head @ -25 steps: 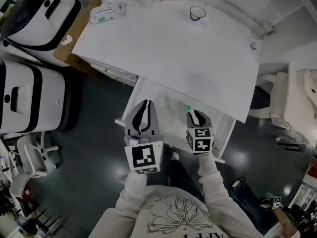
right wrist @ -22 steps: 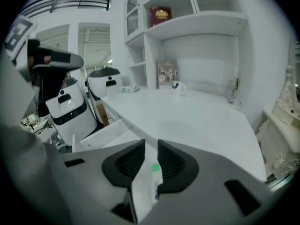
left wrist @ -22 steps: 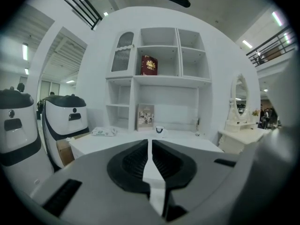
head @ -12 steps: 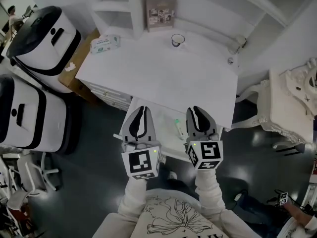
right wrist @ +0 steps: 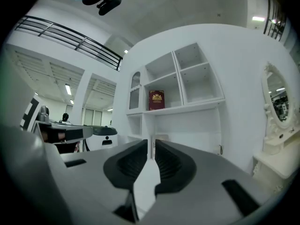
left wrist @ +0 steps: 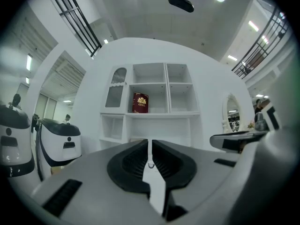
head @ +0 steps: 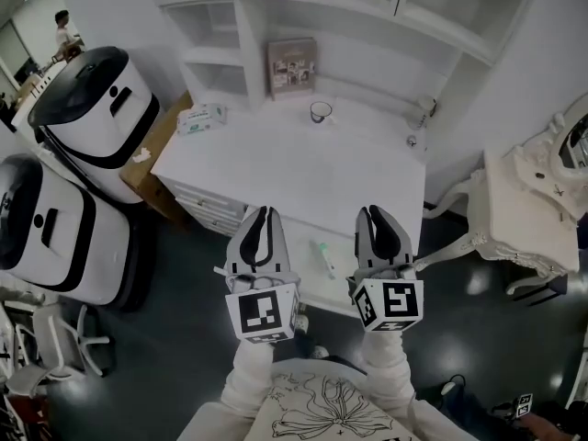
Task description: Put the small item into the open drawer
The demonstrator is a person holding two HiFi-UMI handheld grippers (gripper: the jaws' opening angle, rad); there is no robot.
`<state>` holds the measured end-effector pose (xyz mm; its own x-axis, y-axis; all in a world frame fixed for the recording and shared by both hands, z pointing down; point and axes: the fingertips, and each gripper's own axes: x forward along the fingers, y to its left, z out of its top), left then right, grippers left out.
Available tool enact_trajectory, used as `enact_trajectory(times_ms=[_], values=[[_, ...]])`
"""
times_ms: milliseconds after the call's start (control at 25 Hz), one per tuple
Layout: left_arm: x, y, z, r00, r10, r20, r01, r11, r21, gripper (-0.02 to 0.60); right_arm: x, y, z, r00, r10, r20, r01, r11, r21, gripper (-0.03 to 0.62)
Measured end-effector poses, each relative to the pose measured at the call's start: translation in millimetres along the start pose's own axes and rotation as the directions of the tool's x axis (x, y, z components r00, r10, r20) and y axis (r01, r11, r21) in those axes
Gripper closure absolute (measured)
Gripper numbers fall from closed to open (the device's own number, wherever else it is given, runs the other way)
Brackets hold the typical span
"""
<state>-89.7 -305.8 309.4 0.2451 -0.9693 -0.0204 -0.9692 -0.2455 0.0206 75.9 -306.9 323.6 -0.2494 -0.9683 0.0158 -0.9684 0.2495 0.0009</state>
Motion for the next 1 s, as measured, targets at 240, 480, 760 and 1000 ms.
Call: enact_trajectory(times_ms=[240,480,760,1000], values=[[-13,-3,17,0.999,0.001,0.038,-0.001,1.000,-0.005,0.555,-12,2,21,0.999,-0.001,0.043,0.001,1.000,0.000,0.559],[-21,-6,25,0.998,0.006,0.057,-0.006,1.000,-0.005,0.555,-20,3,27,0.998,-0.003,0.056,0.003,1.000,-0.002,0.566],[-25,-11,27,0.998,0.001,0.061,-0.001,1.000,-0.002,0.555,-25,0,30,0.998,-0.006,0.063,0.007,1.000,-0.002,0.566],[-25,-15,26,0.998,-0.002,0.062,0.001,1.000,0.003,0.555,-26,-1,28,0.998,-0.004,0.064,0.004,1.000,-0.001,0.566]])
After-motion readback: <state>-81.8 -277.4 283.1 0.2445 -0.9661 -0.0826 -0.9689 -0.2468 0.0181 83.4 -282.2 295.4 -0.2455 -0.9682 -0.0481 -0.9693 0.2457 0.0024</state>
